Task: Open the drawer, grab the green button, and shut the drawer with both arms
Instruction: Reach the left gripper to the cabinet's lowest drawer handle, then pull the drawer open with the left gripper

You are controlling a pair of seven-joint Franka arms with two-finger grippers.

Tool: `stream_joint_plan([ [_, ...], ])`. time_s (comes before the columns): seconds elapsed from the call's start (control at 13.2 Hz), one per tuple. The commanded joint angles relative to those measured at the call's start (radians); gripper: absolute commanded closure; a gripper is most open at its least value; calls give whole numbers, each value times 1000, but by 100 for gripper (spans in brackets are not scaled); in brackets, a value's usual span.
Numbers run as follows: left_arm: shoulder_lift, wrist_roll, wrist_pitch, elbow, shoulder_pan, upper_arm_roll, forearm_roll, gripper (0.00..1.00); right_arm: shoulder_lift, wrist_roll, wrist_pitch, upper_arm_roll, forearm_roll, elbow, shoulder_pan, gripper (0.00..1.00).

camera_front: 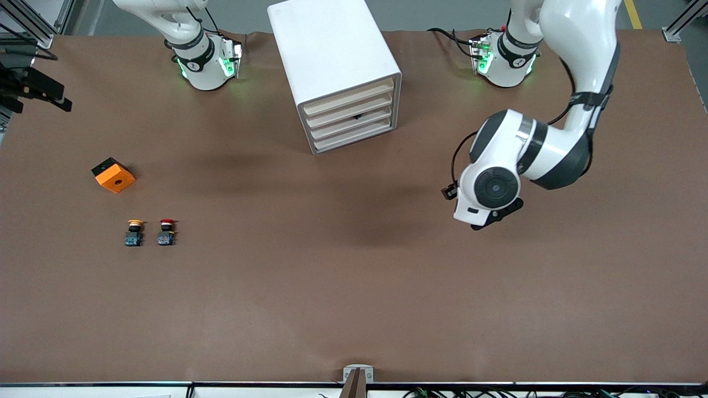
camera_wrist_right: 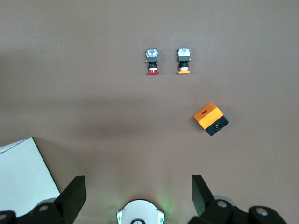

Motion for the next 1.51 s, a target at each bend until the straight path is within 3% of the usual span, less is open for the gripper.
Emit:
stream_joint_plan([
  [0.0, 72, -248, -15, 49, -68, 4, -16, 0, 85, -8, -8, 3, -12, 64, -11, 0],
  [0.3, 163, -711, 49, 52, -139, 4, -88, 0, 171, -8, 24, 1, -22, 78, -45, 0],
  [0.53, 195, -968, 88, 52, -157, 4, -262, 0, 191, -8, 33, 0, -25, 82, -53, 0],
  [0.91, 221, -1067, 79, 41, -176, 5, -499, 0, 193, 8, 33, 0, -26, 82, -48, 0],
  [1.13, 287, -1142, 74, 45, -168, 8, -639, 0, 194, 0, 33, 0, -11, 82, -57, 0],
  [1.44, 315, -1200, 73, 42, -189, 7, -693, 19, 193, 9, 32, 1, -11, 81, -53, 0],
])
